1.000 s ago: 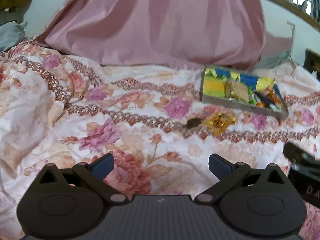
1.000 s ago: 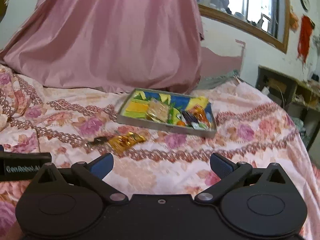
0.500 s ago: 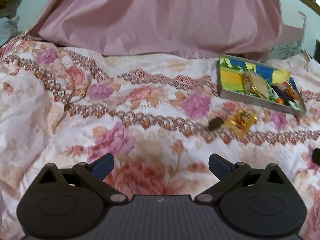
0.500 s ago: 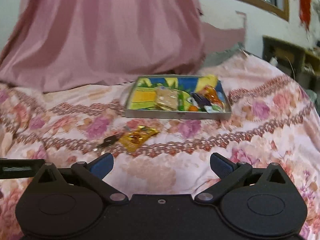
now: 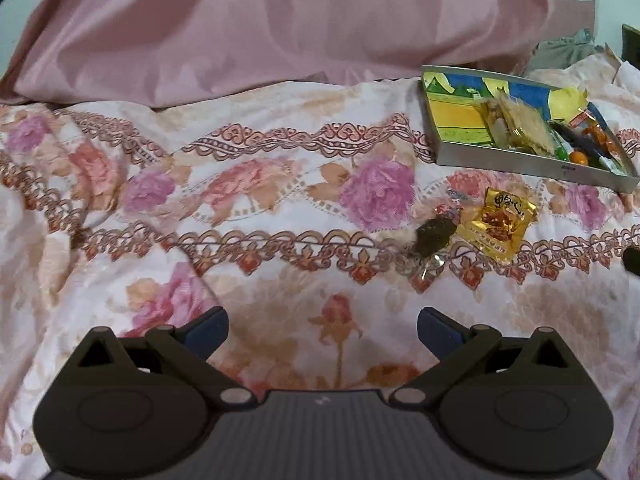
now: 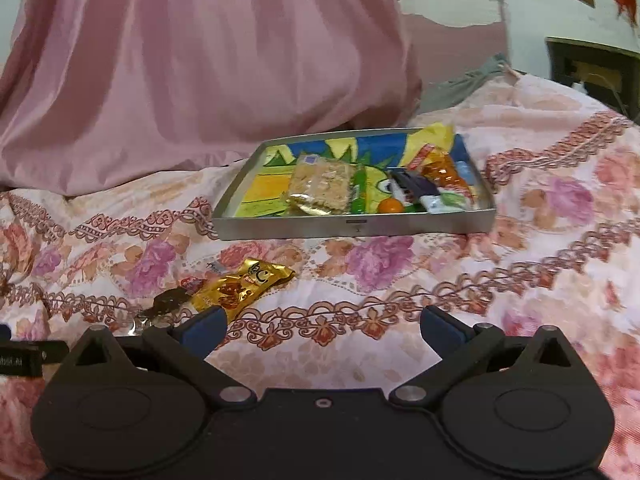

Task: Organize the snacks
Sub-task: 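Move the left gripper to the dark candy stick while the right approaches the yellow bag, then grasp the dark candy stick with the left gripper while the right grasps the yellow snack bag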

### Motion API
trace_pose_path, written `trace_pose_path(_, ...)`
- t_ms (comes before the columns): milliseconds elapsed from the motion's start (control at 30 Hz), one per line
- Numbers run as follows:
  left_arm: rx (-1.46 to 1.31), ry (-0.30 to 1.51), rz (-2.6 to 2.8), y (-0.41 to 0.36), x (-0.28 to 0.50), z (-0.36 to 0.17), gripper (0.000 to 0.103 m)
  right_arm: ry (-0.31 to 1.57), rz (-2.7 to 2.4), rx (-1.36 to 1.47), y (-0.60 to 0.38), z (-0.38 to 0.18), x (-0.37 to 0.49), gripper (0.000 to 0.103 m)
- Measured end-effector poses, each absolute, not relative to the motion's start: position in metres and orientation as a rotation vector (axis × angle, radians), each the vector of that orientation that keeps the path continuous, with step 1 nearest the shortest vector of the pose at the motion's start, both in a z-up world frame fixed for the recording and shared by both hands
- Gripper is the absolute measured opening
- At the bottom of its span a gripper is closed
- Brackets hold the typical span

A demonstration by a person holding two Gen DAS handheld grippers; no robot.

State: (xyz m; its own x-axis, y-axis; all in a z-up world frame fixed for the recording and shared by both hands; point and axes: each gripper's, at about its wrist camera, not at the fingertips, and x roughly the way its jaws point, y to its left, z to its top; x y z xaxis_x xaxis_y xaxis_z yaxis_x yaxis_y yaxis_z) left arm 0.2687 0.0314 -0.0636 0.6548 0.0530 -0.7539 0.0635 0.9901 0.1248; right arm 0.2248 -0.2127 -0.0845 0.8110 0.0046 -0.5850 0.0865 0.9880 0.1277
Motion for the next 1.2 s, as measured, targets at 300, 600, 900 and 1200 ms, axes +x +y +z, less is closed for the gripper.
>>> trace_pose_path(300,0.310,0.811,-0.112,0.003,0.309,-0.073,0.103,0.628,0.090,0.124,-0.202,-0.120,0.257,0.102)
trace_pose_path(600,0.342,0.841,-0.229,-0.026,0.345,-0.098,0.103,0.691,0.093,0.146,-0.210,-0.135,0.277,0.102)
trace_pose_path(900,0.451,0.790,-0.351,-0.052,0.356,-0.111,0.102,0.696,0.079,0.174,-0.220,-0.142,0.293,0.102)
trace_pose_path(1200,0.508,0.762,-0.459,-0.062,0.353,-0.114,0.077,0.705,0.075,0.245,-0.232,-0.144,0.297,0.102)
